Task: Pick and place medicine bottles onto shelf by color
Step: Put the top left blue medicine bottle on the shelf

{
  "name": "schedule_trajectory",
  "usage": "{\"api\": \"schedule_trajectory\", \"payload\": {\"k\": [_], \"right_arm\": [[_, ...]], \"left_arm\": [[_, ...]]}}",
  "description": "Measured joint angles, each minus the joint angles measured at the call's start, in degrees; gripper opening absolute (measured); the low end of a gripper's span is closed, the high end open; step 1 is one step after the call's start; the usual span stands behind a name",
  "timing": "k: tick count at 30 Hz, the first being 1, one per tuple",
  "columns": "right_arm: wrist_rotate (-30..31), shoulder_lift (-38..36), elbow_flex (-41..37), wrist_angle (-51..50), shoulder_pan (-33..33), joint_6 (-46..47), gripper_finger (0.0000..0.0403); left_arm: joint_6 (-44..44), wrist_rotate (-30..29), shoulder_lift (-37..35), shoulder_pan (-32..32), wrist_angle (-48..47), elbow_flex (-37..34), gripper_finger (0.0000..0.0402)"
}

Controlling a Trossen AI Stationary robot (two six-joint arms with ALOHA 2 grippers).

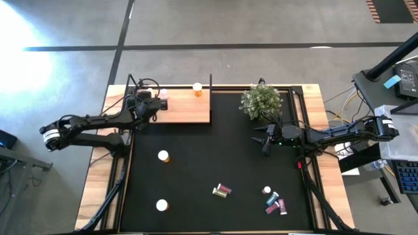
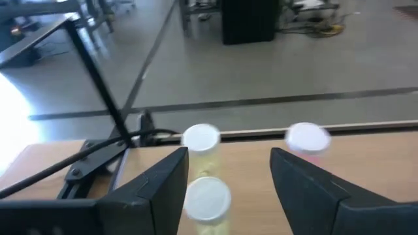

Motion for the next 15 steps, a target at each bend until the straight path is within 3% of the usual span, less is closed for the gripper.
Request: {"api": "schedule_trajectory", "payload": {"k": [9,15], "right_arm": [[0.01,-0.02,0.01,0.0,0.01,0.0,0.0224],[0.01,-0.01,0.0,-0.01,0.0,-0.01,0.0224]], "left_arm": [[12.8,2.56,-1.65,-8.42,10.13,0.0,0.0199],[14.01,8.65,-1.77,-14.21,13.15,-0.01,0.0199]]}}
